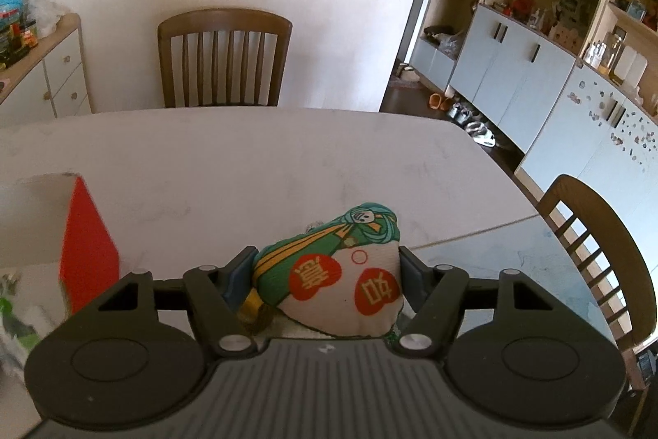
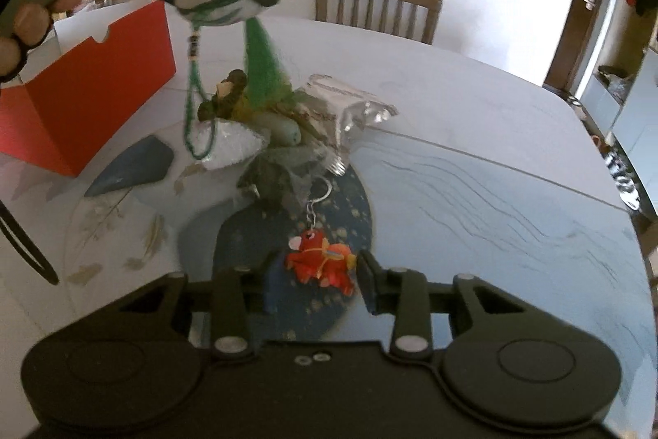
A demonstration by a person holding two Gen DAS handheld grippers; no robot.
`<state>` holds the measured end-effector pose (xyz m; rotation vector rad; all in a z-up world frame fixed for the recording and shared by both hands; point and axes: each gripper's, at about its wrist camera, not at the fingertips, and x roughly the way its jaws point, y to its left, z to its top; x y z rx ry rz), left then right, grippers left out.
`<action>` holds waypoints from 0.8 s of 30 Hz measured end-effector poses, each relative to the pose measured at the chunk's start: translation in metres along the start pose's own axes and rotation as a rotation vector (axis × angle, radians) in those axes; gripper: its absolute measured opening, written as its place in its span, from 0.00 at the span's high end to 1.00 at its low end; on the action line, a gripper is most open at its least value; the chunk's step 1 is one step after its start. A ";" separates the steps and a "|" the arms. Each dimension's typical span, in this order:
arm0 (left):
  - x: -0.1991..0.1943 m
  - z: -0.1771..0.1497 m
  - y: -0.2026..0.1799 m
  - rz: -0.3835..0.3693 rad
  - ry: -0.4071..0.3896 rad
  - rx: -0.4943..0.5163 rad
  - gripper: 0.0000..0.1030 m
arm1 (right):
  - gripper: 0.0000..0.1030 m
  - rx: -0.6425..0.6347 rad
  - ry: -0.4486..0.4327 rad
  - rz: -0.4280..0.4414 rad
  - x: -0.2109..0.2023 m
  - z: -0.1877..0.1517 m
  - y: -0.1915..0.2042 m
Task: Organize objects
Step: 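Lift the pillow with the left tool while the right tool grasps the orange fish toy, then carry the pillow with the left tool while the right tool carries the fish toy into the box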
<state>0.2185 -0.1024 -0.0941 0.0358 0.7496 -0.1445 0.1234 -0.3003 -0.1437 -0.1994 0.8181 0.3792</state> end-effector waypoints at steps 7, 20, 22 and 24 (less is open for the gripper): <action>-0.025 -0.019 0.005 0.011 0.021 0.001 0.31 | 0.65 0.043 -0.024 -0.013 -0.036 -0.004 -0.001; -0.087 -0.033 0.037 0.024 -0.001 0.031 0.31 | 0.66 0.098 -0.113 0.008 -0.084 0.038 0.020; -0.096 -0.033 0.047 0.035 -0.008 0.029 0.31 | 0.66 0.089 -0.134 0.018 -0.089 0.049 0.028; -0.105 -0.031 0.058 0.044 -0.016 0.024 0.31 | 0.66 0.077 -0.160 0.030 -0.093 0.062 0.038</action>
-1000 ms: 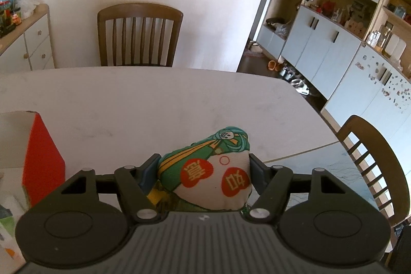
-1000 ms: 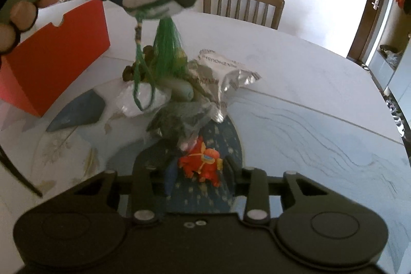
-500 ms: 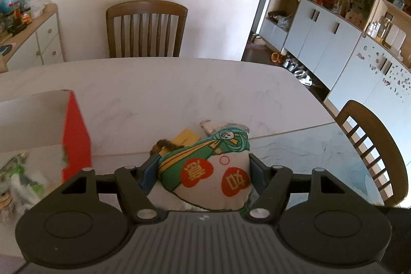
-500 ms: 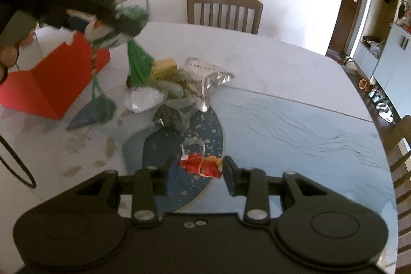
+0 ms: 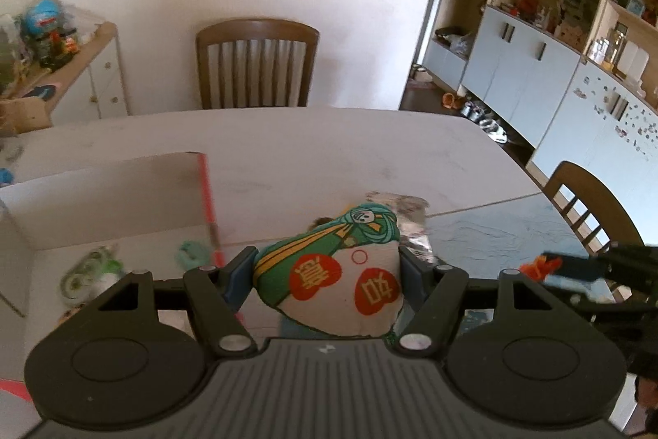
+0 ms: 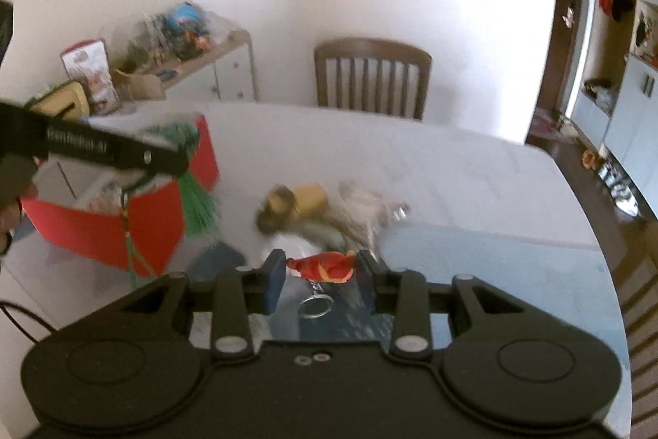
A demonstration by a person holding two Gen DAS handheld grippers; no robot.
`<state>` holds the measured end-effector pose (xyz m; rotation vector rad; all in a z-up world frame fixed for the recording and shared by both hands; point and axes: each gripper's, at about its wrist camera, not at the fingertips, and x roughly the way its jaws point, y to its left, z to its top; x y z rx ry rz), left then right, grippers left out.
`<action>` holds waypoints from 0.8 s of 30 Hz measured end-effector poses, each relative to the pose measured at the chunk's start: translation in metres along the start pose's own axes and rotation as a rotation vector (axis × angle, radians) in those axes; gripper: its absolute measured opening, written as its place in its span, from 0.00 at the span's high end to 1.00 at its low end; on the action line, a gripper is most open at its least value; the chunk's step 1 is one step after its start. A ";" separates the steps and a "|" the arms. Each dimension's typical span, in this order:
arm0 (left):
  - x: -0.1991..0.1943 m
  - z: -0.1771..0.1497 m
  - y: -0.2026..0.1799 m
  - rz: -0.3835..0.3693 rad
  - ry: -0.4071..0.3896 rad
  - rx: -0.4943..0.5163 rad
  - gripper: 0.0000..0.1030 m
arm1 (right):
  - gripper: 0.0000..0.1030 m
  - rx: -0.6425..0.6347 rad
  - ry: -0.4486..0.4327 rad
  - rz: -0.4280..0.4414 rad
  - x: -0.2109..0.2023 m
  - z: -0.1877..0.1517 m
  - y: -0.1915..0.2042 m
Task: Organize objects
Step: 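Carry the pillow with the left tool while the right tool carries the fish toy into the box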
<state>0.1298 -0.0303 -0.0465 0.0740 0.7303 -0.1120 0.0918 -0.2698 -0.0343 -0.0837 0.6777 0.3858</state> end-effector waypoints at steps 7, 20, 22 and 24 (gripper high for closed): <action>-0.025 0.008 0.046 0.051 -0.022 -0.004 0.31 | 0.66 -0.049 -0.060 0.056 0.005 0.041 0.040; -0.052 0.014 0.144 0.166 -0.022 -0.022 0.31 | 0.66 -0.163 -0.111 0.135 0.036 0.092 0.126; -0.052 0.014 0.157 0.185 -0.019 -0.022 0.31 | 0.66 -0.176 -0.113 0.142 0.041 0.098 0.136; -0.051 0.014 0.170 0.204 -0.015 -0.026 0.31 | 0.66 -0.187 -0.113 0.147 0.049 0.103 0.147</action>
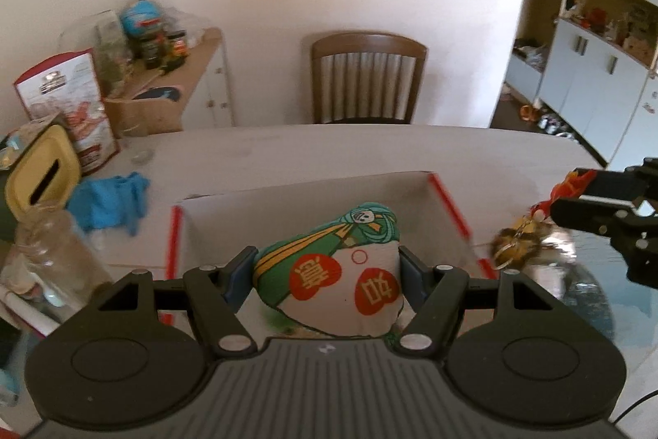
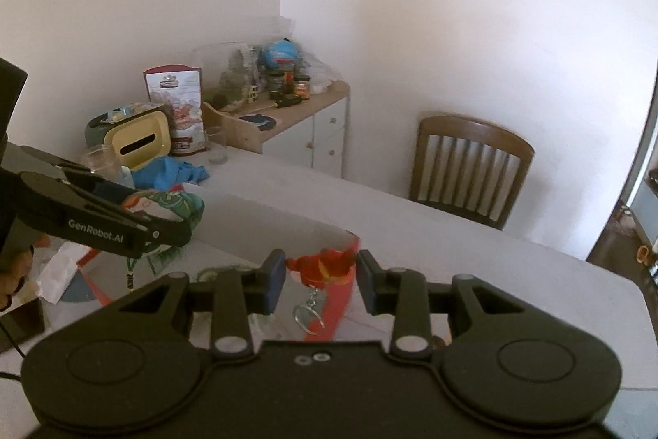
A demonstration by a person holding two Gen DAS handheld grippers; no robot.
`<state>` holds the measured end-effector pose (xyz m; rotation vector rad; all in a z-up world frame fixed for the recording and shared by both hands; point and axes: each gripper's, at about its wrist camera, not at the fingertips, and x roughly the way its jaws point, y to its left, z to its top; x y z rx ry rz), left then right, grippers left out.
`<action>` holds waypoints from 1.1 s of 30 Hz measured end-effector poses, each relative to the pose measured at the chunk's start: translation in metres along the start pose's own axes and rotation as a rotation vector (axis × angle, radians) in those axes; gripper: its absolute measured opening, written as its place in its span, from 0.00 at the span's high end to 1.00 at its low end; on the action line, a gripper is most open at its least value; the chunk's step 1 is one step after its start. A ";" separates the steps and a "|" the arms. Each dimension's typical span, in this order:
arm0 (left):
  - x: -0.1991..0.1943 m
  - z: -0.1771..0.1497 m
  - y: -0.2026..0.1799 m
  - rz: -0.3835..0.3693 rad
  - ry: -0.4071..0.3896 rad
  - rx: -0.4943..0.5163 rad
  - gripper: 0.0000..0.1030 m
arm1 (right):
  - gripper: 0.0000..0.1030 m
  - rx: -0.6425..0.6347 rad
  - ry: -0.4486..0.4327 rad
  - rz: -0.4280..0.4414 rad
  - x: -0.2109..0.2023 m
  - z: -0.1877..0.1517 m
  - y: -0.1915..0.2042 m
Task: Organize objects
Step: 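Carry the pillow with the left tool while the right tool carries the fish toy into the box, then open the left tool to drop the pillow while the right tool releases the fish toy in the box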
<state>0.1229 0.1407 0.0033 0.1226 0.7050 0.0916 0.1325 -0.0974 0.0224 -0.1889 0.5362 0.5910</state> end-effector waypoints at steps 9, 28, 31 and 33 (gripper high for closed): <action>0.031 -0.001 0.042 0.052 0.051 -0.015 0.31 | 0.66 -0.056 0.012 0.004 0.047 0.016 0.032; 0.120 -0.016 0.043 0.045 0.212 0.072 0.31 | 0.66 -0.190 0.210 0.013 0.134 -0.032 0.069; 0.128 -0.018 0.039 0.033 0.247 0.086 0.31 | 0.66 -0.194 0.238 0.006 0.139 -0.036 0.070; 0.132 -0.019 0.037 0.029 0.263 0.091 0.31 | 0.66 -0.190 0.251 0.011 0.140 -0.038 0.069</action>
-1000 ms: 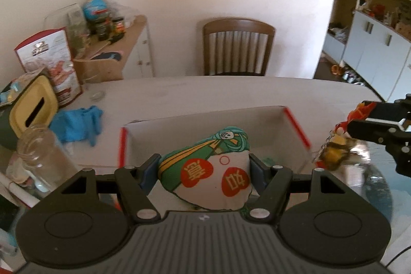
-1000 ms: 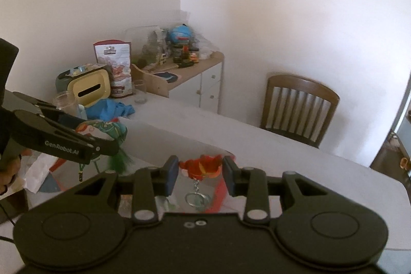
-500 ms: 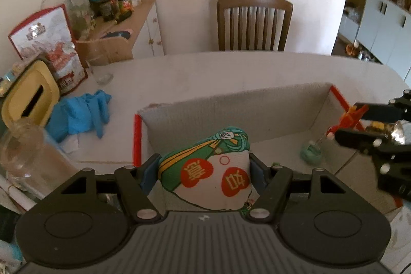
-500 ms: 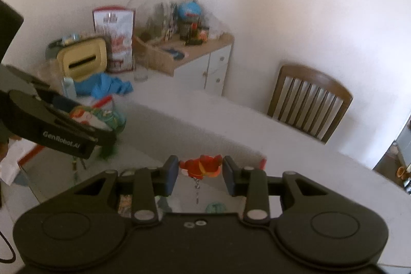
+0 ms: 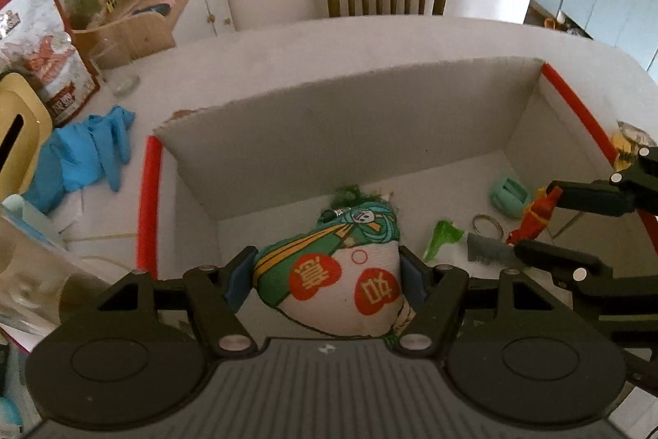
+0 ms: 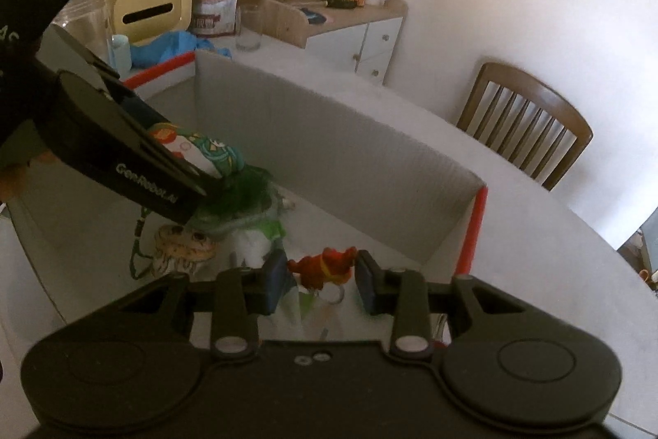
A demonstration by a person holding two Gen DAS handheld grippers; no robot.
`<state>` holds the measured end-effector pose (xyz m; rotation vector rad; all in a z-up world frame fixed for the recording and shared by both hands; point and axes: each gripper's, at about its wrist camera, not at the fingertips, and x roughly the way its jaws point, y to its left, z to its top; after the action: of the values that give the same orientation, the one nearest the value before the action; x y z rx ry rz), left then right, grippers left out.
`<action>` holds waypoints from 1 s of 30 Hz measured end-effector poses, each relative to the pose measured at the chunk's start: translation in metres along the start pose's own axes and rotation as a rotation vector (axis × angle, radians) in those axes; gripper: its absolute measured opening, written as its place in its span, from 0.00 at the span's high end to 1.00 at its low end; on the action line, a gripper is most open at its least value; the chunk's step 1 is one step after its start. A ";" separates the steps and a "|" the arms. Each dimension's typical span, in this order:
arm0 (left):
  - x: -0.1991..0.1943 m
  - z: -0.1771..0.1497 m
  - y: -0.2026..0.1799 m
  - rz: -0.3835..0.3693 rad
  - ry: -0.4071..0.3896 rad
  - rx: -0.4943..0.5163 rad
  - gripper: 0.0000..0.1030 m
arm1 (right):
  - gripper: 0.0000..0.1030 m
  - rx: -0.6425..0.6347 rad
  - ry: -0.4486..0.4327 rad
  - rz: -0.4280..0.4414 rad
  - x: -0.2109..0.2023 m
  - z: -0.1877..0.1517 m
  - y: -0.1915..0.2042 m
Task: Organize objects
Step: 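Open the left tool to drop the pillow while the right tool releases the fish toy in the box, then move both tools back over the remaining items on the table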
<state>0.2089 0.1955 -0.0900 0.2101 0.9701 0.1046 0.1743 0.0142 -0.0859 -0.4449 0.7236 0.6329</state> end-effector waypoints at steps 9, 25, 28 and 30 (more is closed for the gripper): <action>0.012 0.001 -0.006 -0.009 0.076 0.024 0.30 | 0.58 0.015 0.010 0.026 -0.006 -0.004 -0.006; 0.011 0.000 -0.008 -0.001 0.114 0.021 0.24 | 0.50 0.122 -0.041 0.068 -0.053 -0.012 -0.027; 0.006 -0.002 -0.006 -0.005 0.099 -0.004 0.23 | 0.48 0.147 -0.047 0.066 -0.060 -0.015 -0.031; 0.001 -0.003 -0.004 -0.006 0.089 -0.021 0.23 | 0.47 0.163 -0.049 0.068 -0.065 -0.017 -0.033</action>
<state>0.2073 0.1926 -0.0935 0.1849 1.0576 0.1192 0.1503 -0.0438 -0.0454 -0.2542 0.7398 0.6407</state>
